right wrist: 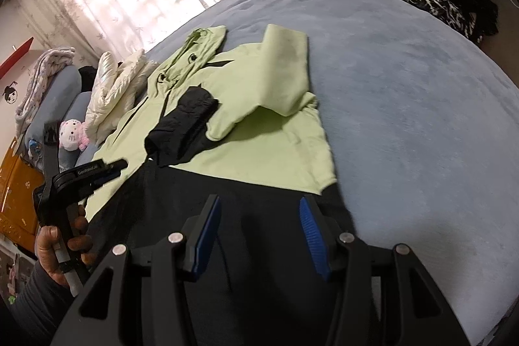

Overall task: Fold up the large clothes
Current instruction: 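Grasp the black cuff of the folded sleeve with the left gripper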

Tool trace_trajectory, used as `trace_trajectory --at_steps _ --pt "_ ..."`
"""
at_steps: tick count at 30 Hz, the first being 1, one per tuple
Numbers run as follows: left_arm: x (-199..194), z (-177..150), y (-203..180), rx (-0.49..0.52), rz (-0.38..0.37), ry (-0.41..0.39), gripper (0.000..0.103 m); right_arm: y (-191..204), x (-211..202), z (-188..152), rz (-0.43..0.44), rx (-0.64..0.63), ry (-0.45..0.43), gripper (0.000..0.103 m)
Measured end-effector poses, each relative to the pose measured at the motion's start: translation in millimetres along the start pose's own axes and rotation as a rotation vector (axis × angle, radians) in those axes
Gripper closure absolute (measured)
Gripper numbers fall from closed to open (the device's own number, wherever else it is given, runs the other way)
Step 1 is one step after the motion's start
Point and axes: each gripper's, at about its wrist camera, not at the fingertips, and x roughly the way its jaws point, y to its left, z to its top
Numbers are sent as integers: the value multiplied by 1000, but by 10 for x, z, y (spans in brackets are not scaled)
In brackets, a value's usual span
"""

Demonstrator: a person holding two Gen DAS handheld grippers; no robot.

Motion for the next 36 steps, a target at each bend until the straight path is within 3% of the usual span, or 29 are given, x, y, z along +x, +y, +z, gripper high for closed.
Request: trace_trajectory --at_steps 4,9,11,13,18,24,27,32,34,36 --pt "-135 58 -499 195 29 -93 36 49 34 -16 8 -8 10 52" --pt "-79 64 -1059 376 30 -133 36 42 69 -46 -6 -14 23 52" --pt "26 50 -1208 424 21 -120 39 15 70 -55 -8 -7 24 52" --pt "188 7 -1313 454 23 -66 59 -20 73 -63 -9 4 25 52" --pt "617 35 -1290 392 35 55 57 -101 86 -82 -15 18 27 52" --pt "793 55 -1231 333 -55 127 26 -153 131 -93 -15 23 32 52" --pt "857 20 -1274 359 -33 139 20 -151 156 -80 -16 20 30 52" --pt "903 40 -1231 327 -51 138 22 -153 177 -92 -20 16 29 52" --pt "911 81 -1181 302 -42 130 39 -147 184 -101 -25 11 30 52" --pt "914 101 -1134 297 -26 121 49 -144 188 -108 -29 8 32 52"
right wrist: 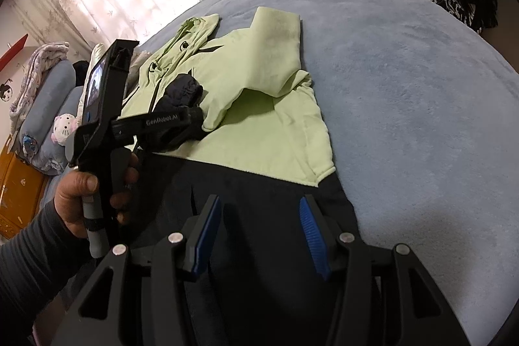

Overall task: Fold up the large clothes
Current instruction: 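Grasp the black cuff of the folded sleeve with the left gripper, then pull the cuff with the left gripper toward the jacket hem, release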

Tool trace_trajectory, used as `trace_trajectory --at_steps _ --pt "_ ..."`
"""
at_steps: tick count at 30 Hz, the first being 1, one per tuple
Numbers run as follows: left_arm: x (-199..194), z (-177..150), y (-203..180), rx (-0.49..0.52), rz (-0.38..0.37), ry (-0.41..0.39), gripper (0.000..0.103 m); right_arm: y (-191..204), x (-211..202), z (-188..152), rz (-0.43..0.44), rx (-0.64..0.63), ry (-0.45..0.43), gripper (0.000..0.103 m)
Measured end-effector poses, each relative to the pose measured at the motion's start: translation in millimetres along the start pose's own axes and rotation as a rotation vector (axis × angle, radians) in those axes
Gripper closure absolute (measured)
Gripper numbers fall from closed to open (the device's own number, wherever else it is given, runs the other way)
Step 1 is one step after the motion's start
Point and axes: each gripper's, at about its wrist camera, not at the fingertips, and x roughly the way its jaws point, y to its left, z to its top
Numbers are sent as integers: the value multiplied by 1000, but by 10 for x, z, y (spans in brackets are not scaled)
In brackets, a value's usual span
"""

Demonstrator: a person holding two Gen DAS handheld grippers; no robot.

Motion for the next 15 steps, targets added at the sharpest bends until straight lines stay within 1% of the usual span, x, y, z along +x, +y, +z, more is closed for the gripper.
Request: trace_trajectory --at_steps 2,3,5,6,8,11,13,15 --pt "-11 -10 15 8 19 -9 61 -2 14 2 -2 0 3 52" --pt "-12 -8 5 26 45 -14 67 0 21 6 -3 1 4 52" --pt "-49 -6 -17 38 77 -22 70 3 33 7 -6 3 6 52" --pt "-63 6 -6 37 81 -25 73 5 33 6 -7 2 5 52" --pt "-196 43 21 33 72 -52 82 16 34 0 -12 1 3 52" --pt "-424 114 152 7 63 -101 83 31 41 -11 -17 -2 2 52" --pt "-607 126 350 -37 54 -133 83 41 45 -13 -20 -6 4 52" --pt "-696 127 599 -92 42 -137 83 56 47 -15 -21 -9 5 52"
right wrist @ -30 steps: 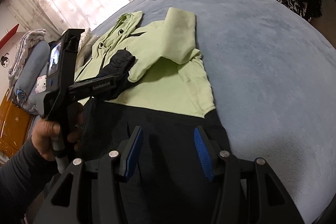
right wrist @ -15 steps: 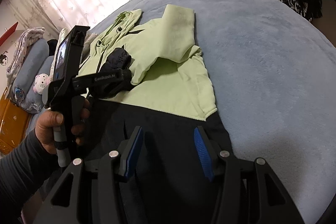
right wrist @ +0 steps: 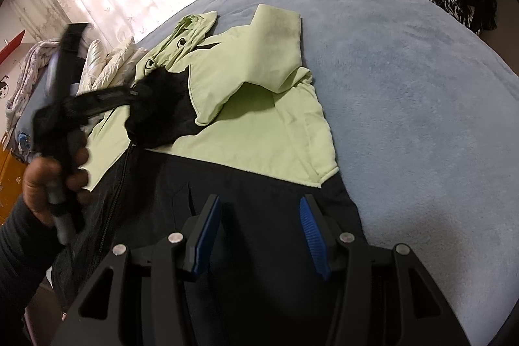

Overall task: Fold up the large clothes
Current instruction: 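Pull the cuff with the left gripper toward the jacket hem, release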

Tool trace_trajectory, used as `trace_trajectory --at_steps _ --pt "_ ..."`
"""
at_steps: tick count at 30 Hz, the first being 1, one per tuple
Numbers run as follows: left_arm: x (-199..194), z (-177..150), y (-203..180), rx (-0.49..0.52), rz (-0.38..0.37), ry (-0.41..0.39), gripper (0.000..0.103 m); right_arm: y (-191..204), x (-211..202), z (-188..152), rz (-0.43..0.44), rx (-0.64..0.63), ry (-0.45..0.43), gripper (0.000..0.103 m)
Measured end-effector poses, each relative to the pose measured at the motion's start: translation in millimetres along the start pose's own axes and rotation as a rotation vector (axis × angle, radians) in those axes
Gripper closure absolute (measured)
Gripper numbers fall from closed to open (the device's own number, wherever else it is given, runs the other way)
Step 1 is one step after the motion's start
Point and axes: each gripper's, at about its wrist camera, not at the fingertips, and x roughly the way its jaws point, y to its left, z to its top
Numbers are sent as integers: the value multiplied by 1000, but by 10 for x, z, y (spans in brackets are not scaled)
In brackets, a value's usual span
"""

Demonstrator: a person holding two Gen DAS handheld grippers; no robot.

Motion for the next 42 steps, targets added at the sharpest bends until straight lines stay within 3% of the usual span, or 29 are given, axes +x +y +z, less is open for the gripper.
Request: trace_trajectory --at_steps 5,7,11,14,17,24,26,29,33,42 --pt "89 -161 702 -170 -81 100 79 78 25 32 0 -20 12 52" --pt "174 -261 902 -246 -134 152 64 124 27 57 10 -28 20 52" --pt "308 -380 1197 -365 -227 204 48 266 4 114 17 -58 24 52" --pt "326 -367 1307 -411 -291 198 47 381 -35 168 8 -89 17 52" --pt "290 -322 1335 -423 -306 184 42 460 -85 227 0 -105 5 52" --pt "300 -262 1556 -370 -134 186 39 583 -71 290 -18 -121 0 52" --pt "278 -279 1700 -376 -130 191 39 629 -50 292 -18 -127 6 52" --pt "234 -291 1892 -409 -180 181 39 695 -17 322 -11 -137 10 52" --pt "204 -346 2113 -486 -314 164 39 749 9 412 -7 -133 2 52" --pt "160 -365 2237 -596 -462 74 39 816 55 499 -24 -156 -12 52"
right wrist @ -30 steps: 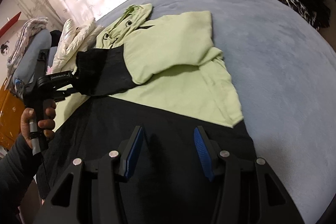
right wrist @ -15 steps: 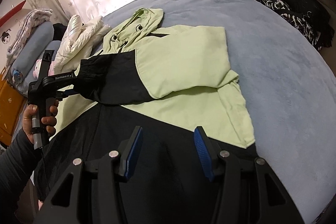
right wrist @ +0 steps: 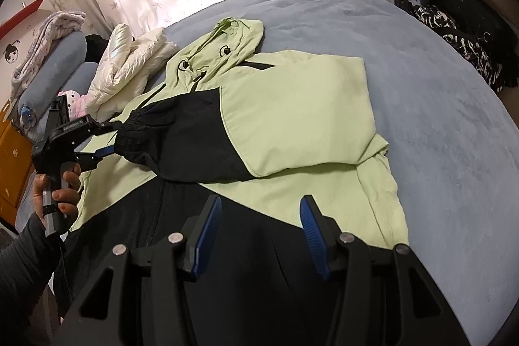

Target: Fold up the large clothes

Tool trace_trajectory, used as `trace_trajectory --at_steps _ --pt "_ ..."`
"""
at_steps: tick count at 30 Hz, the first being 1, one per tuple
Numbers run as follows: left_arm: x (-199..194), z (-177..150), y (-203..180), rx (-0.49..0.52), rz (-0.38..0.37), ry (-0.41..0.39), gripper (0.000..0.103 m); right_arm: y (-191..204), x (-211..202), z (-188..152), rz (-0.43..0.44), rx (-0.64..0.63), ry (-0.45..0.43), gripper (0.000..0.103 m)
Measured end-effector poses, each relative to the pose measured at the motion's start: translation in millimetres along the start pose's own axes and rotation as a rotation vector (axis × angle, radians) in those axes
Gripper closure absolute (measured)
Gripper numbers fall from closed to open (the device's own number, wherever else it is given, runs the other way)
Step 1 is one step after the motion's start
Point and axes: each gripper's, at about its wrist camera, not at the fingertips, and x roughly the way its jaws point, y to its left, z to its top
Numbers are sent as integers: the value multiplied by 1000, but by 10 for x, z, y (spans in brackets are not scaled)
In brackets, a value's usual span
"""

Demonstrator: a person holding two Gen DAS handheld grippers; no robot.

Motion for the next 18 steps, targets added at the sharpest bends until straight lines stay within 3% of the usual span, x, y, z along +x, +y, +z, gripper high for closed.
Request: trace_trajectory --at_steps 4,11,18 --pt "10 7 -114 35 -57 3 35 -56 39 -7 -11 6 12 52" --pt "281 15 -68 67 86 62 33 -120 71 3 -32 9 17 52" --pt "473 -22 -36 117 101 97 33 -206 124 140 -50 -3 18 52"
